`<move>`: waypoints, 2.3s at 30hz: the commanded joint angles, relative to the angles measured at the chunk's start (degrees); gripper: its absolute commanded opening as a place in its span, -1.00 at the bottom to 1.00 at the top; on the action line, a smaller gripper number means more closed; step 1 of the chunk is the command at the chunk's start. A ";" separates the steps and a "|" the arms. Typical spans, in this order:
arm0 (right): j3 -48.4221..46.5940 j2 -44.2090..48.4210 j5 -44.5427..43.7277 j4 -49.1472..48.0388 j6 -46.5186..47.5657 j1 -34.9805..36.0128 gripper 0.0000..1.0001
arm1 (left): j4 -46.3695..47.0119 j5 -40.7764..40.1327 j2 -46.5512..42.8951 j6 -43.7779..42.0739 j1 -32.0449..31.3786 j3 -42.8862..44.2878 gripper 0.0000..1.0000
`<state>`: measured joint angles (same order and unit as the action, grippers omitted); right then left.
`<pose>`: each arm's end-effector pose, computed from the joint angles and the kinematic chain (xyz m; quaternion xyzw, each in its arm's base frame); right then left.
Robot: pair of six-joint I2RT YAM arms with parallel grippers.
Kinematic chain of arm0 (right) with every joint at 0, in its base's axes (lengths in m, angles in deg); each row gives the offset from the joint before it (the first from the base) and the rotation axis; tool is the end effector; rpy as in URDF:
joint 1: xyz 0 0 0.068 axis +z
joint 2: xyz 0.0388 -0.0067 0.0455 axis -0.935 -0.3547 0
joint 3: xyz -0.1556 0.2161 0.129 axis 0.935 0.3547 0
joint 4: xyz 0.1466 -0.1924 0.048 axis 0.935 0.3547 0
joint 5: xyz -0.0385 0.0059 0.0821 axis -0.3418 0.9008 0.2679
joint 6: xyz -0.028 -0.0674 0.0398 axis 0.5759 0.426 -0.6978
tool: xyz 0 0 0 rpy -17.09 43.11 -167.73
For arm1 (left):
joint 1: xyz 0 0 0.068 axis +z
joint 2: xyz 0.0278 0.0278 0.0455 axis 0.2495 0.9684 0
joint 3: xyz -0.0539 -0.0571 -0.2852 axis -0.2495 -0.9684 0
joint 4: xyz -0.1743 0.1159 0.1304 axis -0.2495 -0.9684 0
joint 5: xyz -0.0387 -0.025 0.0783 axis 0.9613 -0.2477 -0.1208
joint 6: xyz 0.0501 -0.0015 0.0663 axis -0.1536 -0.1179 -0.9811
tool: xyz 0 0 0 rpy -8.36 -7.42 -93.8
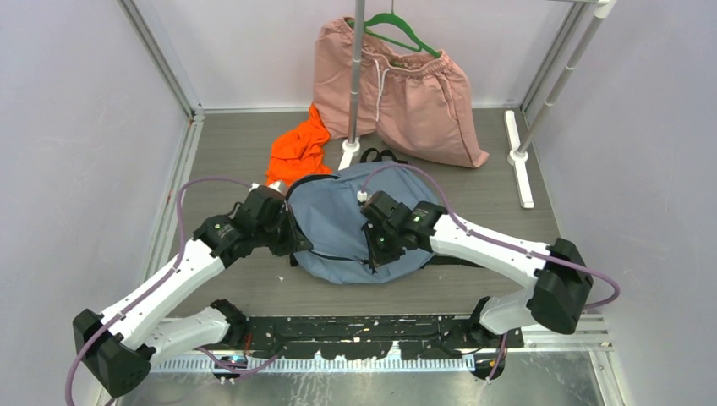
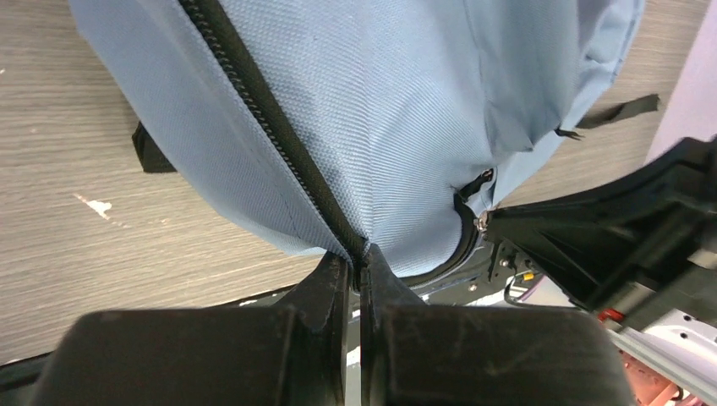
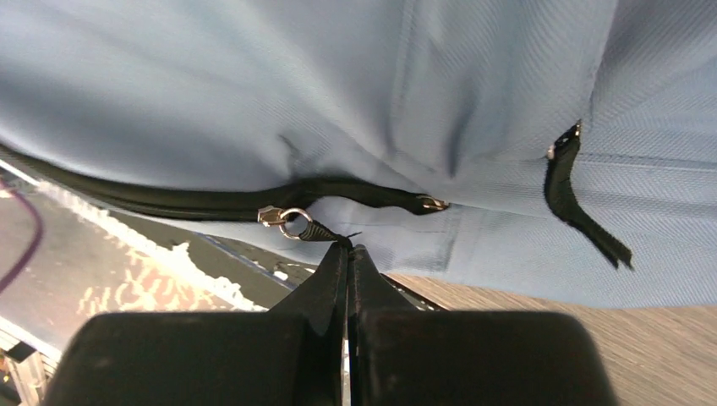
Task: Pack the student bag
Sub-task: Zip the student bag at the center of the board, then reset both arms
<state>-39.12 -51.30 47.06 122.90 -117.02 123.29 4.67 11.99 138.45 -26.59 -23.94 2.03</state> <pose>0.1540 0.2199 0.2653 -0.1962 0.9468 0.1937 0.1661 0.1456 -0.1205 0.2839 -0.1159 0.9282 -0.2724 0.2255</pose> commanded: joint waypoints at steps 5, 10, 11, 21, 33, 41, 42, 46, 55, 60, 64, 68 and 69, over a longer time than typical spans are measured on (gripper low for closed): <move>6.55 -1.94 -1.81 -1.72 -3.27 -1.65 -0.99 | -3.32 0.01 -5.22 -3.59 6.07 -3.66 -1.00; 6.76 -0.41 -5.14 1.21 -2.54 -6.14 -0.99 | -6.45 -0.78 -6.86 -5.52 8.80 -3.62 -1.00; 6.73 0.37 -5.63 1.83 -2.34 -7.80 -0.99 | -7.21 -1.12 -7.04 -5.99 9.24 -3.36 -1.00; -1.00 10.72 -6.33 6.97 2.83 -7.41 -0.99 | -9.25 -1.09 -5.67 -8.97 11.87 -2.15 -1.00; 4.18 8.80 -14.74 9.90 3.00 -6.82 -0.99 | -7.76 0.01 -3.23 -10.34 12.64 -2.36 -1.00; -5.26 8.76 -17.49 11.70 5.15 -6.80 -0.21 | -7.91 0.04 -3.19 -11.85 12.63 4.48 -0.73; -7.71 9.02 -18.75 12.37 5.90 -6.78 0.25 | -7.93 -0.27 -3.56 -12.23 12.64 6.25 -0.34; -16.52 9.24 -30.33 14.05 7.81 -6.92 0.99 | -5.94 -2.74 -5.56 -16.53 12.64 13.21 0.47; -23.58 14.45 -61.92 3.41 4.06 -9.32 1.00 | -13.13 -19.23 0.70 -16.52 12.64 31.03 0.78; -16.58 21.42 -66.76 -3.60 2.40 -9.31 1.00 | -13.26 -25.67 -0.11 -15.07 12.64 27.31 0.78; -9.95 26.89 -70.24 -6.50 0.83 -9.33 1.00 | -13.29 -27.94 -1.35 -13.21 12.64 24.78 0.77; -6.11 30.61 -71.24 -10.06 1.70 -9.30 1.00 | -13.32 -30.97 -2.47 -12.79 12.64 23.57 0.78; -5.99 30.76 -70.79 -10.79 2.17 -9.28 0.99 | -13.11 -31.33 -2.61 -12.75 12.64 23.39 0.78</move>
<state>-46.49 -22.19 -19.67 119.40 -114.35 114.00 -9.26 -13.97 138.25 -40.51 -11.51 25.50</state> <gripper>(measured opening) 0.996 0.888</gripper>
